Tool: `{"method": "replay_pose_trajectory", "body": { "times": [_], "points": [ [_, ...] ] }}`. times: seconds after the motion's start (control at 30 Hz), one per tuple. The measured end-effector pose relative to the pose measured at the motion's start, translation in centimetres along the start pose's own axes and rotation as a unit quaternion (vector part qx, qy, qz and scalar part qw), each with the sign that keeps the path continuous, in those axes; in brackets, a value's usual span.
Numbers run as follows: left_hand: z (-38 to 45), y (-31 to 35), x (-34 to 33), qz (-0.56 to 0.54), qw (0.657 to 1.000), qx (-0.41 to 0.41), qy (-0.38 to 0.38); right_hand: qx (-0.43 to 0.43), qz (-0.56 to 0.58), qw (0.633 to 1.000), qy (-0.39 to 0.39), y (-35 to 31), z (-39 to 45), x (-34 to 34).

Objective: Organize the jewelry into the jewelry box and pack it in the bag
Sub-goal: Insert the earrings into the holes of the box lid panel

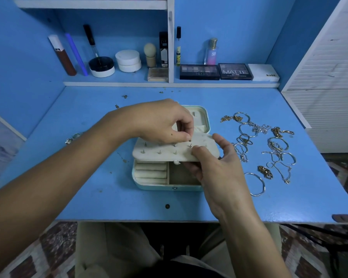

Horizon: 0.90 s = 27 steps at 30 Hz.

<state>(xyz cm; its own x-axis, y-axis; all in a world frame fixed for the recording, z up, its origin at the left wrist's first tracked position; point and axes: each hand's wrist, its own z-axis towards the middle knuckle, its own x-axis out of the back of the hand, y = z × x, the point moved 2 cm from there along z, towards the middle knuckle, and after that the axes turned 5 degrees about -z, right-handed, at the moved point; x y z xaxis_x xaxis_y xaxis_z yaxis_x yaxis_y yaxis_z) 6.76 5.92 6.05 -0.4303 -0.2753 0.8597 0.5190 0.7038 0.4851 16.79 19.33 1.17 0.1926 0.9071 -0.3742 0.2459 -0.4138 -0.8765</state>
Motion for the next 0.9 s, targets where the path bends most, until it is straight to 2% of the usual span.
{"method": "replay_pose_trajectory", "body": {
  "times": [0.23,0.43,0.63,0.9],
  "points": [
    [-4.1,-2.6,0.3,-0.115,0.979,-0.001,0.169,-0.009,0.002,1.0,0.008,-0.2,0.1,-0.3],
    [-8.9,-5.3,-2.0,-0.212,0.942,0.006,0.26,-0.025,0.01,1.0,0.013,-0.6,-0.1,-0.6],
    [-10.9,-6.2,-4.4,-0.292,0.905,-0.023,0.308,-0.041,0.012,0.999,0.018,-1.2,-0.2,-1.0],
    [-10.3,-6.0,-3.8,-0.301,0.895,-0.044,0.328,-0.037,0.012,0.999,0.013,-1.4,0.4,-1.0]
  ]
}}
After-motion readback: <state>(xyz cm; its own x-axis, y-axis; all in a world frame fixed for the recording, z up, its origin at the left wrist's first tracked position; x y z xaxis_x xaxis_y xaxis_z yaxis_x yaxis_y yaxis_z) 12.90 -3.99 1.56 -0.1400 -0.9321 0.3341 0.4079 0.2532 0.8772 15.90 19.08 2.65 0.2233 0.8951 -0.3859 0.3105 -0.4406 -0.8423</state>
